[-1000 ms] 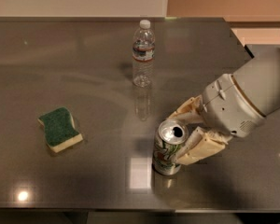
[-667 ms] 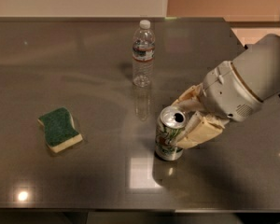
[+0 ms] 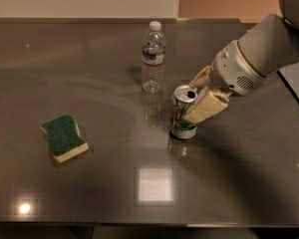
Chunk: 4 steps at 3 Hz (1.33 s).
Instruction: Move 7up can near water bottle
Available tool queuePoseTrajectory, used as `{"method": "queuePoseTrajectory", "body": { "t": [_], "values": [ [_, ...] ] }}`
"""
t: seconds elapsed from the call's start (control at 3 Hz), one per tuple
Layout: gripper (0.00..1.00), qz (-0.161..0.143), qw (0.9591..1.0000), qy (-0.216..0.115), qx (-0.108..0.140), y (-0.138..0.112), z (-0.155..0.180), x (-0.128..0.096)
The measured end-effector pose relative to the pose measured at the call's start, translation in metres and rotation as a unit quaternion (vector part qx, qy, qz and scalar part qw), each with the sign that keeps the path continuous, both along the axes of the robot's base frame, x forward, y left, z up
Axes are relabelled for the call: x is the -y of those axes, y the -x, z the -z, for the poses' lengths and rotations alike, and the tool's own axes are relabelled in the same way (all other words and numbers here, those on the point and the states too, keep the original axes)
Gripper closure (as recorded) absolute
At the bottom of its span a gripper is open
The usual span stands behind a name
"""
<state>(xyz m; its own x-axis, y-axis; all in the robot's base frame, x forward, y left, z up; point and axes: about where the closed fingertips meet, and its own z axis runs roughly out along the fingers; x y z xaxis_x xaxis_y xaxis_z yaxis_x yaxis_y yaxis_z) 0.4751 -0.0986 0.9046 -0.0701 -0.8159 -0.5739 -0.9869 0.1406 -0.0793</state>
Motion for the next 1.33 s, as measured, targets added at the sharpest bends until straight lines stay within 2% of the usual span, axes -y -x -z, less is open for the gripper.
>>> {"method": "queuePoseTrajectory", "body": {
  "t": [0.33,1.0,1.33],
  "values": [
    [1.0,0.032,0.9995,-0.007,-0.007,-0.035,0.0,0.002],
    [1.0,0.069,0.9971,-0.03,-0.008,-0.09,-0.003,0.0],
    [0.82,0.076,0.9963,-0.04,-0.007,-0.11,-0.001,-0.002]
  ]
}}
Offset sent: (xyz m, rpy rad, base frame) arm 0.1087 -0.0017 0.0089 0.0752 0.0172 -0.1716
